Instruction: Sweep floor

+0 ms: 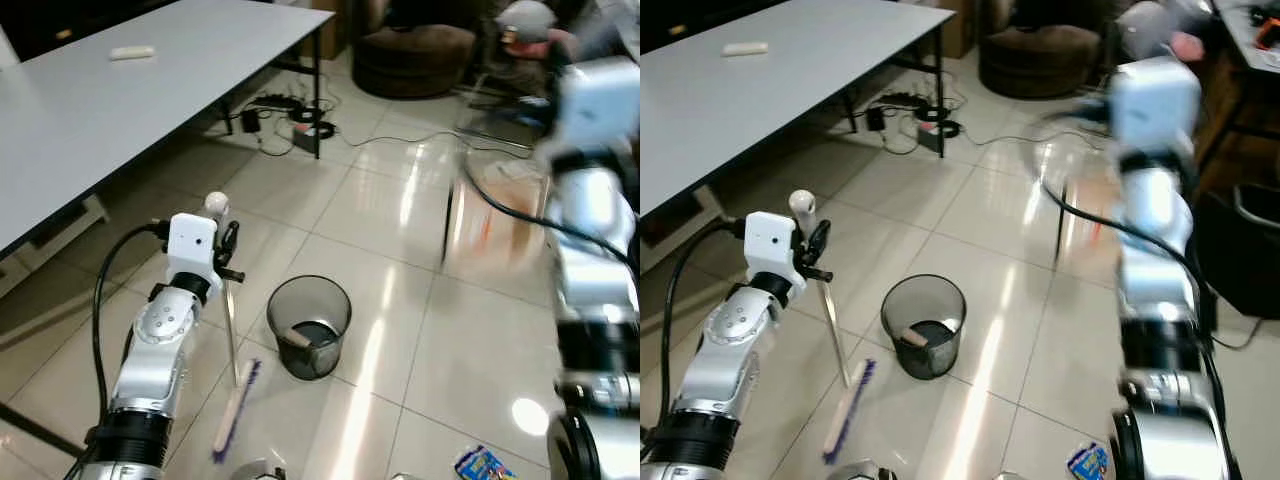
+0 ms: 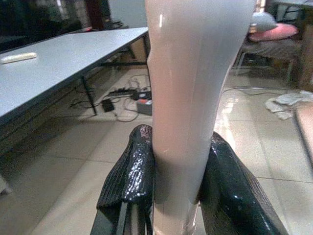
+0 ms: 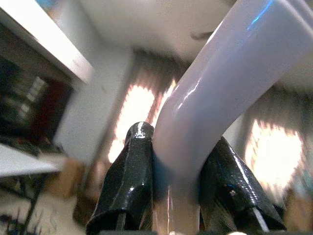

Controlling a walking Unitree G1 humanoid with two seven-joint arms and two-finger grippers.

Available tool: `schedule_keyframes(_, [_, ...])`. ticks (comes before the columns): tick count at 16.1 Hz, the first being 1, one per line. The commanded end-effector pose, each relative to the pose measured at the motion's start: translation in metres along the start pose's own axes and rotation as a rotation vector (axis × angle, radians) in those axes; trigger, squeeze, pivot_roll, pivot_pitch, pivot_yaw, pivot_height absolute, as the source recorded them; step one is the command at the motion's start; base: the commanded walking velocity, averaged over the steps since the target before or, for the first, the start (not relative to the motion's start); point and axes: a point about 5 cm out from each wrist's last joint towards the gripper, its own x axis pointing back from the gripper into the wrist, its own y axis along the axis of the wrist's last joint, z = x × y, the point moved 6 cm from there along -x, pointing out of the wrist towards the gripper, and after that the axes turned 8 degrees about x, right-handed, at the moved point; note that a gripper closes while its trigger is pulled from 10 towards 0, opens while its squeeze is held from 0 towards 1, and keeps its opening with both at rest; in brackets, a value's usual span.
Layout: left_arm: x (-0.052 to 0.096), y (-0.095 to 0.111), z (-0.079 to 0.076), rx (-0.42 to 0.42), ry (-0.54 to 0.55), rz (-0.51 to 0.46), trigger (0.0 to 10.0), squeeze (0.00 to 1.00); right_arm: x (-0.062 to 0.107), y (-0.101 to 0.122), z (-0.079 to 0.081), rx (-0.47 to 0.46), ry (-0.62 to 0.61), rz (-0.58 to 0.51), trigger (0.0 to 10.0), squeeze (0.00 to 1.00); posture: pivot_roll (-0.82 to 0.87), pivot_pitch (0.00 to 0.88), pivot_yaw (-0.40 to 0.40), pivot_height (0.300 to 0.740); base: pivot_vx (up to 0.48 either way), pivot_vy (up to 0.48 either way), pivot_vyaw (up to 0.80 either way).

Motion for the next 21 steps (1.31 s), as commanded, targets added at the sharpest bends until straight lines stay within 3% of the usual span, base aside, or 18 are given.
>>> schedule_keyframes(1, [0.000, 0.008, -0.005, -0.012, -0.024, -0.023, 10.0, 0.00, 0.012, -0.020, -0.002, -0.026, -0.024, 0.092, 10.0, 0.00, -0.01, 0.000, 0.037, 0.740, 0.000, 0.000, 0.00])
schedule_keyframes(3, [0.002, 0.005, -0.005, -0.014, -0.033, -0.012, 10.0, 0.00, 0.032, -0.041, -0.001, 0.024, 0.000, 0.181, 10.0, 0.00, 0.00, 0.000, 0.044, 0.740, 0.000, 0.000, 0.00])
schedule_keyframes(5, [0.005, 0.001, -0.006, -0.021, -0.044, 0.001, 10.0, 0.00, 0.051, -0.059, 0.001, 0.012, 0.004, 0.262, 10.0, 0.00, 0.00, 0.000, 0.046, 0.740, -0.240, 0.000, 0.00])
schedule_keyframes(8, [0.006, 0.000, -0.008, -0.025, -0.054, 0.003, 10.0, 0.00, 0.060, -0.062, -0.002, 0.032, -0.035, 0.279, 10.0, 0.00, -0.01, 0.000, 0.052, 0.740, -0.240, 0.000, 0.00])
schedule_keyframes(12, [0.001, 0.003, -0.012, -0.032, -0.080, 0.000, 10.0, 0.00, 0.075, -0.068, 0.022, -0.130, -0.014, 0.360, 10.0, 0.00, -0.01, 0.000, 0.061, 0.740, -0.247, 0.000, 0.00])
schedule_keyframes(18, [-0.003, 0.003, -0.019, -0.022, -0.097, -0.003, 10.0, 0.00, 0.086, -0.064, 0.050, -0.198, 0.035, 0.407, 10.0, 0.00, -0.03, 0.000, 0.063, 0.740, -0.173, 0.000, 0.00])
schedule_keyframes(21, [-0.003, -0.002, -0.024, -0.034, -0.123, 0.020, 10.0, 0.00, 0.094, -0.068, 0.056, -0.231, 0.027, 0.442, 10.0, 0.00, -0.02, 0.000, 0.067, 0.740, 0.000, 0.000, 0.00])
